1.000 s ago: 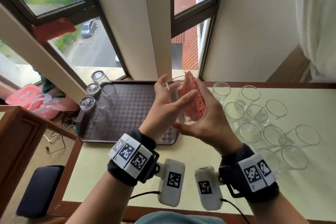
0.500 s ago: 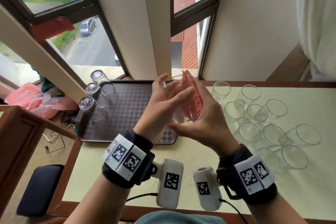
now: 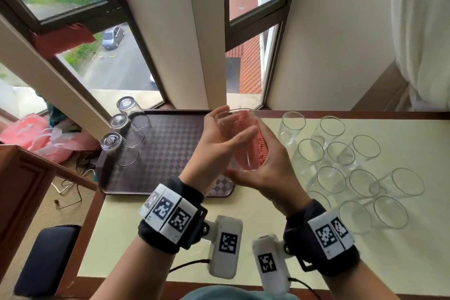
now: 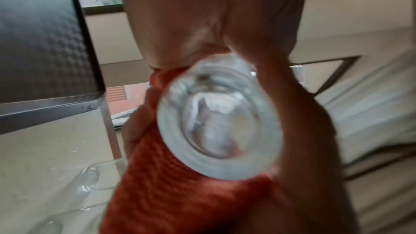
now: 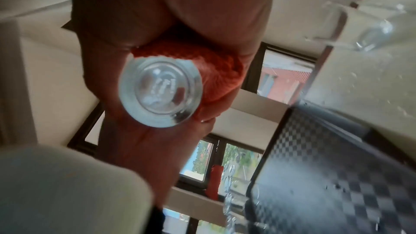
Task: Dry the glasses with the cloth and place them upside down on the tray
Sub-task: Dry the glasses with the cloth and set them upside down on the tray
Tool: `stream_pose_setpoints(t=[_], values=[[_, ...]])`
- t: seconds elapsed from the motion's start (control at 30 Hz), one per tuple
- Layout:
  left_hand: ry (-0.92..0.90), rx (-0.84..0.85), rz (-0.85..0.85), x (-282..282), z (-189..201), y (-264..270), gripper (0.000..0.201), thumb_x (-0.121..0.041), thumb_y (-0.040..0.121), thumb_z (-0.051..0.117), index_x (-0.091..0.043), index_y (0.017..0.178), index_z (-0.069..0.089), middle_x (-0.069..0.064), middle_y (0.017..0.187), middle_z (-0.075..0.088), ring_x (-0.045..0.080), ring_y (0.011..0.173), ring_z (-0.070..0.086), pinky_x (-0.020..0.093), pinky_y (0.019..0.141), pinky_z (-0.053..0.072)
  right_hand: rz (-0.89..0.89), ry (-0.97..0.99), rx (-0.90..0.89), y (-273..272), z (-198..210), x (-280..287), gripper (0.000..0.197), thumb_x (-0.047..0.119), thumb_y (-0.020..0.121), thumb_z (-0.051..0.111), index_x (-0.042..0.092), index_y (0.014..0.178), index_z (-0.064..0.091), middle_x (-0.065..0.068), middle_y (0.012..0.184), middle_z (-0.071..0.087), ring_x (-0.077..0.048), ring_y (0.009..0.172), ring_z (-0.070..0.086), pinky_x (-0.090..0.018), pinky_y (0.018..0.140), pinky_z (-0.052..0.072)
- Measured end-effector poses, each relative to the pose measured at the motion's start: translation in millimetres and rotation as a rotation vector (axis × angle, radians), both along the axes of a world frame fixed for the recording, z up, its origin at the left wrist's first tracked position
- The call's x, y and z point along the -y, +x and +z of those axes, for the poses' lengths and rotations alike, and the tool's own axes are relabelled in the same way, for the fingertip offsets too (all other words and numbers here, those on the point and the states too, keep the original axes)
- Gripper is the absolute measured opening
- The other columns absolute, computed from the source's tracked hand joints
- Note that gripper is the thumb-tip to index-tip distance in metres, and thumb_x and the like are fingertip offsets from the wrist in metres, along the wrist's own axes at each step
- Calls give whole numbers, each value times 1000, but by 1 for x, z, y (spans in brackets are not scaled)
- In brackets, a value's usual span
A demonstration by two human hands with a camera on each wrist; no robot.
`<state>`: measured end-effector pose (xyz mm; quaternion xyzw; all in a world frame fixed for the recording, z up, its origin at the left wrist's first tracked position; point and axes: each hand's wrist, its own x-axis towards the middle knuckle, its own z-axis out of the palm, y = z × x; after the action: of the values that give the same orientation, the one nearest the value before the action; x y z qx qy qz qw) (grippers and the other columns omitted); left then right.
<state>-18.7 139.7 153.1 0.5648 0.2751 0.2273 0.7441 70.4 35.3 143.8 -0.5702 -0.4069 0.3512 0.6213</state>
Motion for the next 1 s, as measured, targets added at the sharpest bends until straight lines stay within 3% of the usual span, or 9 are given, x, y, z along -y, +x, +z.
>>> stream_pose_setpoints(t=[0.07,0.2,0.27,0.43,0.6,0.67,0.77,0.87,1.0], values=[[-83,74,-1,0,0,1,100,-38,70,87,-4,146,33,13,138,56,17,120,62,31,91,55,55,16,-166,1,2,1,80,0,69,86,11,139,48,-6,122,66,-21,116,65,-35,94,55],[-136,61,-50,-6,0,-7,109,-53,68,85,-4,149,31,11,141,53,23,126,57,43,102,51,112,8,-286,4,-1,5,73,7,70,82,15,136,51,-7,118,68,-25,112,66,-35,91,56],[-133,32,-50,-11,1,-8,117,-48,66,88,-11,154,21,11,146,51,23,131,55,44,106,49,30,-7,-184,4,0,5,78,8,70,83,19,139,49,0,121,67,-18,114,66,-31,91,56],[-127,24,-56,-4,6,-4,88,-17,78,73,-10,148,21,11,126,66,21,112,68,28,82,58,-25,-6,142,4,-1,-1,104,22,68,90,13,153,32,1,138,56,-8,127,57,-30,100,52],[-138,99,-104,1,12,-5,68,-30,84,64,-4,143,40,14,123,59,23,108,63,32,84,56,141,40,-333,5,7,1,72,18,67,82,19,133,53,-6,116,68,-26,112,66,-38,90,56],[-153,99,-129,-3,13,-8,72,-36,81,65,-4,142,42,14,124,58,23,109,64,34,87,56,131,38,-387,5,6,1,66,19,68,80,20,129,56,-5,114,69,-27,111,67,-38,89,56],[-155,59,-67,-9,12,-11,93,-28,76,75,-5,152,25,13,137,57,23,120,62,41,98,53,1,0,-152,1,9,-2,77,13,72,87,21,138,49,4,119,68,-13,114,66,-27,89,56],[-102,18,-29,-5,11,-9,94,-20,79,73,-9,154,17,10,135,62,20,120,64,42,104,51,-41,-20,150,1,7,-5,102,25,67,91,16,152,34,4,137,58,-5,124,58,-24,97,52],[-72,0,-11,1,8,-6,74,-36,81,68,-10,144,39,11,129,63,19,111,67,33,87,57,96,8,-218,1,7,-3,83,11,66,87,12,139,48,-10,122,65,-24,114,65,-38,90,57]])
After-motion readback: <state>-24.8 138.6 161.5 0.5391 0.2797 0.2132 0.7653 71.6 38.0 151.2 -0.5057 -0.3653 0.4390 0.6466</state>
